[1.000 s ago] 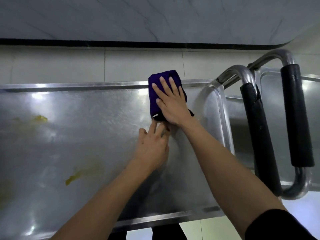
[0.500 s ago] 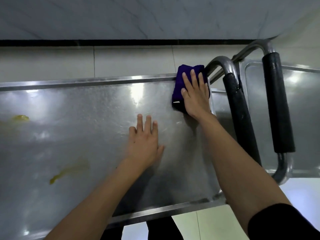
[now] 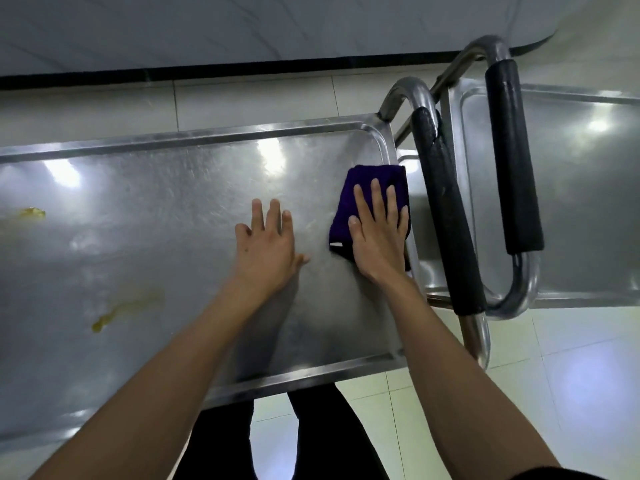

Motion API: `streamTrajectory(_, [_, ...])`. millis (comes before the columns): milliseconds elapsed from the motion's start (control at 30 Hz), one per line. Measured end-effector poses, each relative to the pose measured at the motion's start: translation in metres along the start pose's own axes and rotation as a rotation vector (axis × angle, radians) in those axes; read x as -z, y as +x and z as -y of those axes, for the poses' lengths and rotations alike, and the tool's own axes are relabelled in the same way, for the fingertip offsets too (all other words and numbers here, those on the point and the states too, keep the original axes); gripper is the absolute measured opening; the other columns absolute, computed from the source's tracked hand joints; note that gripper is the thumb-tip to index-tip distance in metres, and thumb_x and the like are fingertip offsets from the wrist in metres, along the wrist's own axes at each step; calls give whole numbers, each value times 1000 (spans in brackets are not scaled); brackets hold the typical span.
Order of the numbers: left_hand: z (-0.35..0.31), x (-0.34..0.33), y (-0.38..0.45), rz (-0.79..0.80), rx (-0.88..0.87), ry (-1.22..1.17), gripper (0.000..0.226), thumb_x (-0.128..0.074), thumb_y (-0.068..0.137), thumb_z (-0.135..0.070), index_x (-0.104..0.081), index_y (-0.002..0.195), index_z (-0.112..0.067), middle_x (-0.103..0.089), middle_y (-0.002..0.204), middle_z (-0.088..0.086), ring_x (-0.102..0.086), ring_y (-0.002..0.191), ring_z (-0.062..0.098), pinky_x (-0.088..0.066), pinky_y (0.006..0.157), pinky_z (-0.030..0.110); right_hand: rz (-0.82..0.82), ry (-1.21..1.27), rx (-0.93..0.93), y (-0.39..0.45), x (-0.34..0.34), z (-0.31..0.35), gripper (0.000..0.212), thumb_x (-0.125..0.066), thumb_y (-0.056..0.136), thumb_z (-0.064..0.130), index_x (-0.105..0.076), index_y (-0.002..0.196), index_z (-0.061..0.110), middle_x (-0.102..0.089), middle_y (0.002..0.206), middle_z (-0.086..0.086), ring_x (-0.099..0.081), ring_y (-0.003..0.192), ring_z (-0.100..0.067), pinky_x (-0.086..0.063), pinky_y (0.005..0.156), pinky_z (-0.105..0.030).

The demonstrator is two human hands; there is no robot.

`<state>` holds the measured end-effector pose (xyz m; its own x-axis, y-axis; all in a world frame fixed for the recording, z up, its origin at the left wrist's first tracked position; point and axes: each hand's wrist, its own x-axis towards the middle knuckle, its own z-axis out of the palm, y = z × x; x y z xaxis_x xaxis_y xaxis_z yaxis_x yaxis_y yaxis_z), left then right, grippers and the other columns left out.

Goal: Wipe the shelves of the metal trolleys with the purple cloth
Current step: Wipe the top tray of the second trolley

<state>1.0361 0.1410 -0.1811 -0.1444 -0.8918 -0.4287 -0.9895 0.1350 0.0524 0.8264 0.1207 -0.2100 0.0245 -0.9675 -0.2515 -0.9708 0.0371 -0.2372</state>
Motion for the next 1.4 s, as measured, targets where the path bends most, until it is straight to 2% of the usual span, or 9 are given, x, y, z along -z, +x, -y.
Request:
streamTrajectory(333, [-3, -9, -5, -21, 62, -57, 88, -45, 97, -63, -8, 159, -13, 9, 168, 10, 11, 153, 37, -25, 112, 66, 48, -12, -58, -108, -19, -15, 61, -5, 103, 50, 12, 159, 32, 22, 166, 3, 25, 151, -22, 6, 123, -55])
streamTrajectory(633, [2, -13, -10, -59, 28, -103, 86, -45, 98, -62, -12, 159, -12, 3, 168, 10, 6, 153, 38, -21, 111, 67, 21, 10, -136, -186, -45, -4, 61, -6, 104, 47, 5, 161, 29, 15, 168, -1, 18, 153, -26, 1, 124, -54])
streamTrajectory(767, [7, -11, -10, -87, -11, -95, 87, -47, 95, -64, -18, 158, -12, -4, 167, 11, -1, 153, 39, -22, 110, 65, 11, 3, -169, -202, -49, 4, 60, -10, 105, 44, 3, 161, 27, 12, 168, -3, 16, 154, -28, -2, 124, -56])
streamTrajectory(900, [17, -7, -17, -89, -68, -66, 79, -45, 97, -62, -23, 155, -12, -10, 165, 12, -6, 152, 38, -25, 108, 64, 29, 14, -190, -200, -47, 9, 60, -16, 107, 46, 4, 161, 27, 16, 168, -2, 21, 153, -27, 0, 123, -56])
streamTrajectory(1067, [21, -11, -44, -151, -114, -49, 61, -46, 100, -50, -37, 148, -14, -21, 163, 14, -11, 153, 34, -30, 105, 57, 40, 35, -174, -194, -42, 9, 77, -32, 100, 63, 0, 161, 29, 16, 168, 0, 25, 151, -25, 9, 122, -49])
streamTrajectory(1133, [19, -13, -58, -151, -135, -43, 56, -43, 100, -47, -40, 148, -18, -25, 163, 12, -12, 153, 32, -31, 104, 56, 5, 36, -205, -189, -40, 13, 80, -46, 96, 60, -10, 161, 29, 7, 169, 0, 16, 154, -26, 6, 121, -51])
streamTrajectory(1200, [18, -13, -74, -165, -117, -81, 51, -39, 101, -45, -46, 145, -21, -31, 161, 9, -15, 153, 29, -31, 105, 54, 3, 53, -228, -182, -37, 18, 81, -57, 92, 52, -18, 159, 28, 0, 169, 0, 8, 154, -28, -5, 122, -59])
streamTrajectory(1267, [16, -14, -89, -168, -83, -136, 48, -38, 102, -44, -50, 143, -23, -35, 159, 6, -16, 152, 26, -30, 106, 52, 20, 91, -201, -175, -34, 22, 80, -61, 89, 43, -23, 158, 26, -4, 169, -1, 4, 154, -28, -17, 118, -64])
streamTrajectory(1400, [19, -17, -112, -108, -25, -163, 48, -37, 102, -46, -48, 145, -27, -36, 159, 2, -16, 152, 23, -25, 110, 51, 13, 136, -51, -154, -30, 35, 72, -62, 89, 31, -35, 155, 23, -17, 167, -4, -7, 153, -28, -29, 112, -61])
